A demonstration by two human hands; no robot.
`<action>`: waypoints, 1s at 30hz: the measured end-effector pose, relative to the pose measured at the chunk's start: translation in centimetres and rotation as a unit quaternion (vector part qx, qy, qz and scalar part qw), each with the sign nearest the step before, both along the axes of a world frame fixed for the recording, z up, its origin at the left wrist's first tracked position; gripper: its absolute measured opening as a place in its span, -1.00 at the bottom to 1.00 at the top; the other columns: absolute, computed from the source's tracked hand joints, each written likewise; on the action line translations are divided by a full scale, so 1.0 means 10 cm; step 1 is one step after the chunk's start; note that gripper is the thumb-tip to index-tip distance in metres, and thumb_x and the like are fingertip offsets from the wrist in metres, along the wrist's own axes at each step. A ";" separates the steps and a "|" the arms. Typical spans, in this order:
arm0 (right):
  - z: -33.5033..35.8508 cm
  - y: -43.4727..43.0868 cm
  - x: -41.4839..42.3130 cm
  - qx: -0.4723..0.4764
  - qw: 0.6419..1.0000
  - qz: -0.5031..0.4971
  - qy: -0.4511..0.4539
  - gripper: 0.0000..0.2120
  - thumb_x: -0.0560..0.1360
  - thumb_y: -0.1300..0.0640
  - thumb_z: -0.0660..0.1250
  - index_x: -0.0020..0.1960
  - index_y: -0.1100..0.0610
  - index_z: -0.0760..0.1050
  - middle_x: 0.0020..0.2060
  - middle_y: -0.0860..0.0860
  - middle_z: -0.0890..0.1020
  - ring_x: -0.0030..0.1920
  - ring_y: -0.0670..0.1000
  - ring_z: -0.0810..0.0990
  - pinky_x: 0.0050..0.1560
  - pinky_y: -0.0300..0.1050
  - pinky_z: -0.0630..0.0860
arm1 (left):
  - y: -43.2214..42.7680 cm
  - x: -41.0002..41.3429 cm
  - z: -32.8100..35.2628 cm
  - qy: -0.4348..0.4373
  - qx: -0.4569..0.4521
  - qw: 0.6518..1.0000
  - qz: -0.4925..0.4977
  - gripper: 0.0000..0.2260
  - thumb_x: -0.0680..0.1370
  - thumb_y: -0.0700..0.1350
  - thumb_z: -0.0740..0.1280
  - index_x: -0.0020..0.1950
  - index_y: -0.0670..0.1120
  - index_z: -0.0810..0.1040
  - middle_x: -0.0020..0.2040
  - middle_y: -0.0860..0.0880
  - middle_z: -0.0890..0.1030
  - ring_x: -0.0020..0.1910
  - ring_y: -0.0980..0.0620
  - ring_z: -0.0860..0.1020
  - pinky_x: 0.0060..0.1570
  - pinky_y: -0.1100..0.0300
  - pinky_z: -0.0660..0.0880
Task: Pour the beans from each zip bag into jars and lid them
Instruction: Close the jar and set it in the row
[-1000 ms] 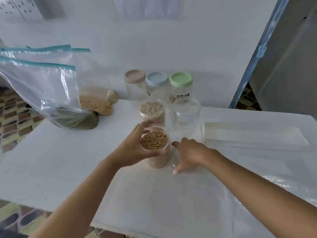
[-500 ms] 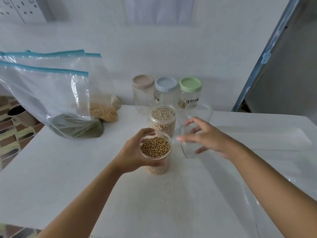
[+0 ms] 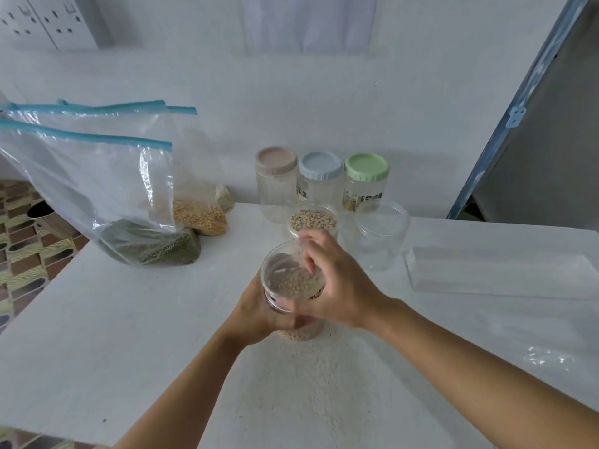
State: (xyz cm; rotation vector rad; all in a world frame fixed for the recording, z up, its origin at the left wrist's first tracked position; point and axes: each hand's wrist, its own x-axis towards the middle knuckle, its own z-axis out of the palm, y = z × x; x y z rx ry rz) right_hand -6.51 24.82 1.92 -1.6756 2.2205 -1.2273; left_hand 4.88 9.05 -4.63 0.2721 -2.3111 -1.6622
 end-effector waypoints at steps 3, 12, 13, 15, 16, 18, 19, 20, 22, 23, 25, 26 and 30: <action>-0.04 -0.02 -0.05 0.061 0.997 0.029 0.027 -0.50 0.40 -0.26 0.49 0.04 0.05 0.36 0.25 -0.08 0.43 0.37 -0.05 0.40 0.18 0.05 0.52 | 0.01 0.00 -0.01 0.019 0.021 1.000 0.008 -0.15 0.25 -0.25 0.68 0.47 -0.17 0.37 0.32 -0.14 0.56 0.36 -0.15 0.53 0.28 0.12 0.51; 0.35 -0.28 -0.12 0.309 0.936 0.113 0.127 -0.14 0.30 -0.27 0.53 0.51 -0.29 0.24 0.31 -0.09 0.30 0.38 -0.03 0.21 0.39 0.02 0.36 | 0.07 0.00 0.00 0.017 0.010 1.000 0.006 -0.25 0.22 -0.42 0.62 0.31 -0.05 0.44 0.17 0.21 0.63 0.22 0.15 0.60 0.13 0.34 0.51; 0.39 -0.30 -0.12 0.315 0.932 0.120 0.132 -0.15 0.28 -0.25 0.55 0.49 -0.28 0.27 0.28 -0.10 0.32 0.35 -0.04 0.23 0.36 0.02 0.39 | 0.07 -0.01 0.00 0.014 0.012 1.000 0.004 -0.25 0.22 -0.45 0.63 0.30 -0.06 0.44 0.15 0.22 0.64 0.20 0.15 0.61 0.12 0.34 0.51; 0.46 -0.34 -0.12 0.324 0.924 0.138 0.146 -0.17 0.27 -0.20 0.58 0.46 -0.27 0.31 0.25 -0.11 0.34 0.30 -0.04 0.29 0.31 0.00 0.42 | 0.04 -0.02 -0.01 0.009 0.018 1.000 0.003 -0.25 0.23 -0.50 0.62 0.30 -0.09 0.44 0.14 0.22 0.63 0.21 0.13 0.60 0.12 0.32 0.52; 0.49 -0.36 -0.12 0.329 0.922 0.145 0.147 -0.18 0.26 -0.18 0.59 0.44 -0.26 0.33 0.25 -0.11 0.35 0.29 -0.03 0.31 0.29 0.00 0.43 | 0.03 -0.02 -0.01 0.007 0.022 1.000 0.002 -0.26 0.24 -0.47 0.63 0.32 -0.10 0.44 0.15 0.19 0.63 0.23 0.10 0.60 0.13 0.30 0.52; 0.53 -0.38 -0.10 0.331 0.922 0.148 0.139 -0.20 0.24 -0.17 0.61 0.40 -0.26 0.35 0.21 -0.09 0.36 0.24 -0.02 0.38 0.24 0.00 0.48 | 0.03 -0.02 0.01 0.010 0.034 0.999 -0.001 -0.24 0.24 -0.29 0.69 0.35 -0.12 0.44 0.18 0.12 0.62 0.26 0.00 0.59 0.16 0.25 0.53; 0.55 -0.39 -0.09 0.330 0.923 0.141 0.140 -0.20 0.23 -0.17 0.62 0.38 -0.26 0.35 0.18 -0.08 0.36 0.20 -0.02 0.41 0.19 0.00 0.51 | 0.05 -0.01 0.03 0.011 0.041 0.999 0.001 -0.23 0.23 -0.19 0.68 0.36 -0.12 0.43 0.18 0.11 0.62 0.26 -0.01 0.59 0.16 0.24 0.53; 0.57 -0.40 -0.06 0.331 0.923 0.130 0.150 -0.21 0.22 -0.19 0.61 0.36 -0.25 0.35 0.15 -0.07 0.37 0.15 -0.01 0.43 0.13 -0.01 0.53 | 0.06 0.00 0.06 0.011 0.045 0.999 0.002 -0.22 0.22 -0.12 0.67 0.37 -0.12 0.42 0.18 0.12 0.61 0.25 -0.01 0.59 0.16 0.23 0.53; 0.60 -0.42 -0.02 0.339 0.918 0.101 0.182 -0.23 0.24 -0.24 0.57 0.35 -0.20 0.33 0.11 -0.04 0.37 0.08 0.02 0.46 0.01 -0.03 0.53 | 0.09 0.01 0.08 0.013 0.051 0.999 -0.002 -0.20 0.22 -0.07 0.65 0.38 -0.11 0.38 0.19 0.15 0.61 0.25 0.02 0.59 0.16 0.24 0.52; 0.62 -0.43 0.00 0.343 0.915 0.085 0.195 -0.25 0.26 -0.27 0.54 0.35 -0.18 0.32 0.10 -0.03 0.37 0.05 0.04 0.47 -0.02 -0.02 0.52 | 0.10 0.01 0.09 0.013 0.054 0.998 -0.004 -0.20 0.22 -0.08 0.64 0.38 -0.12 0.37 0.19 0.16 0.61 0.26 0.03 0.59 0.17 0.24 0.52; 0.62 -0.43 0.04 0.342 0.913 0.053 0.215 -0.26 0.32 -0.36 0.46 0.38 -0.13 0.30 0.07 -0.02 0.37 0.00 0.07 0.47 -0.05 -0.01 0.48 | 0.09 0.01 0.08 0.011 0.059 0.998 -0.006 -0.20 0.23 -0.09 0.62 0.40 -0.13 0.35 0.20 0.17 0.61 0.27 0.05 0.58 0.19 0.26 0.51; 0.60 -0.42 0.06 0.340 0.913 0.036 0.222 -0.26 0.35 -0.40 0.41 0.40 -0.10 0.29 0.05 -0.01 0.36 -0.02 0.08 0.45 -0.06 -0.01 0.44 | 0.08 0.01 0.07 0.008 0.059 0.998 -0.004 -0.20 0.24 -0.09 0.62 0.40 -0.14 0.36 0.21 0.16 0.61 0.27 0.07 0.58 0.18 0.26 0.51; 0.47 -0.41 0.13 0.342 0.909 -0.036 0.234 -0.26 0.44 -0.52 0.18 0.38 -0.01 0.35 0.13 0.09 0.51 0.06 0.17 0.56 -0.09 0.01 0.36 | 0.05 0.01 0.03 0.002 0.064 0.998 0.005 -0.19 0.26 -0.12 0.65 0.42 -0.18 0.36 0.25 -0.03 0.60 0.30 -0.05 0.58 0.20 0.14 0.55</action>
